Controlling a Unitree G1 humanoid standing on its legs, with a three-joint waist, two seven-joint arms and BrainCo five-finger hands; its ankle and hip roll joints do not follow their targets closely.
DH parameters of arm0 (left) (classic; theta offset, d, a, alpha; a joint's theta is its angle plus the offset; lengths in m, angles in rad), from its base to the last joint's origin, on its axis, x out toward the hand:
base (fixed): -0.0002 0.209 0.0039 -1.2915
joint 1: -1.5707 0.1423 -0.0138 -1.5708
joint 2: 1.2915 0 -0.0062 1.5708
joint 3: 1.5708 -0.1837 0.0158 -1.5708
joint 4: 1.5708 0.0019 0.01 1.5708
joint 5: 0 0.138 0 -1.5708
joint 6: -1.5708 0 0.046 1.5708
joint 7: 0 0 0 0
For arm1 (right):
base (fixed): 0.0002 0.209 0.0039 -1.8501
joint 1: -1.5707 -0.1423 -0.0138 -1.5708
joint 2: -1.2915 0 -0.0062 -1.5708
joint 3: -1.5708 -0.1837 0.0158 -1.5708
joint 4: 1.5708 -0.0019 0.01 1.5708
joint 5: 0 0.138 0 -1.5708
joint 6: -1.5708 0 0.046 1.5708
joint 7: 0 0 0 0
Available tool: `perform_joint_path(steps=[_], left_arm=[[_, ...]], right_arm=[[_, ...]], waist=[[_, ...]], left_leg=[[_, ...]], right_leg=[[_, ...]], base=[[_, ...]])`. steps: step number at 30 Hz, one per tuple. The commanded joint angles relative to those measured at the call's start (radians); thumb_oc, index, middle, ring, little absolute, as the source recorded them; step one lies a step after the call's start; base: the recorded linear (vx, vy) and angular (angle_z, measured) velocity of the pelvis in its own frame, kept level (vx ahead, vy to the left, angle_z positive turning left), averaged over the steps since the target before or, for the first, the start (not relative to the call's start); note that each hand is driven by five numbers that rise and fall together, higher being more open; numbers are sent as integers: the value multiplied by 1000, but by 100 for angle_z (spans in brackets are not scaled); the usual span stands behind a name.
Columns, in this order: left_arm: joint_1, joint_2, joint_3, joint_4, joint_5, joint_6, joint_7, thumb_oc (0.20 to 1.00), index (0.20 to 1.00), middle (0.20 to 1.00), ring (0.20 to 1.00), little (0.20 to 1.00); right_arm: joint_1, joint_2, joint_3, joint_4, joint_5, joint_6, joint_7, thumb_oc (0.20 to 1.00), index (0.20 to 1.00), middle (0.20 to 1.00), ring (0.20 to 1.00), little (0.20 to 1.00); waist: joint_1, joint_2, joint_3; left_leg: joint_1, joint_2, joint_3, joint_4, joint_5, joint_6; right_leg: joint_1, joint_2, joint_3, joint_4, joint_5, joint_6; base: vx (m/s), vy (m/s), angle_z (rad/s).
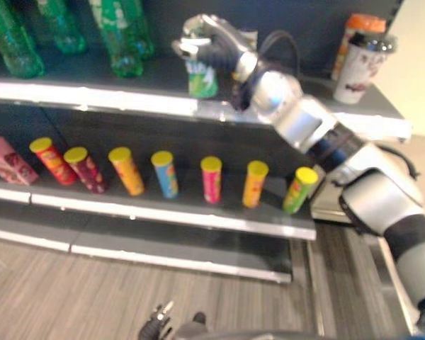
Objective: Put the goods on the table back onto the shelves and tidy them up.
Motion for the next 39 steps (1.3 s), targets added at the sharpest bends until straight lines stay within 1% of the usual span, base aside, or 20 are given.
perform_joint_path(steps=[1,8,11,13,19,24,30,39], left_arm=[[-27,-2,-23,-31,-10,-21,-14,1000,1000,1000,1000,1000],[-29,-9,-15,-42,-18,-22,-26,1000,1000,1000,1000,1000],[-29,-11,-17,-42,-18,-24,-29,1000,1000,1000,1000,1000],[-25,-19,-17,-49,-20,-24,-33,1000,1000,1000,1000,1000],[-25,-10,-23,-55,-31,-27,-47,1000,1000,1000,1000,1000],[-23,-1,-21,-56,-34,-28,-48,1000,1000,1000,1000,1000],[-24,-2,-19,-42,-34,-29,-54,1000,1000,1000,1000,1000],[-35,3,-29,-43,-32,-31,-52,1000,1000,1000,1000,1000]], right_arm=[[-148,-2,-3,58,-19,-17,-56,200,200,200,200,200],[-177,2,24,140,-37,-17,-77,200,200,200,200,200],[-175,1,11,165,-38,-11,-89,200,200,200,200,200],[-160,7,-20,197,-36,-11,-102,200,200,200,200,200],[-187,-13,-24,264,-36,-21,-144,200,200,200,200,200],[-181,-44,-32,248,-47,-27,-155,200,200,200,200,200],[-147,-77,-43,184,-73,-29,-150,200,200,200,200,200],[-117,-89,-44,148,-82,-34,-132,200,200,200,200,200]], waist=[[22,33,11],[29,32,25],[31,32,30],[35,36,34],[41,39,50],[40,41,61],[34,46,63],[26,49,62]], left_leg=[[77,12,40,-33,-42,49],[73,17,45,-33,-40,47],[70,20,46,-33,-39,47],[69,21,47,-33,-37,46],[63,23,45,-33,-34,45],[63,23,45,-33,-33,44],[70,24,47,-33,-37,42],[77,25,48,-33,-38,40]], right_leg=[[-4,16,-14,2,52,-36],[-3,16,-16,2,49,-35],[-3,16,-15,2,47,-35],[-2,14,-16,2,44,-34],[-8,17,-17,2,42,-35],[-5,16,-16,2,41,-38],[-1,15,-13,2,39,-38],[0,14,-11,2,39,-40]], base=[[0,0,0],[0,0,0],[0,0,0],[0,0,0],[0,0,0],[0,0,0],[0,0,0],[0,0,0]])
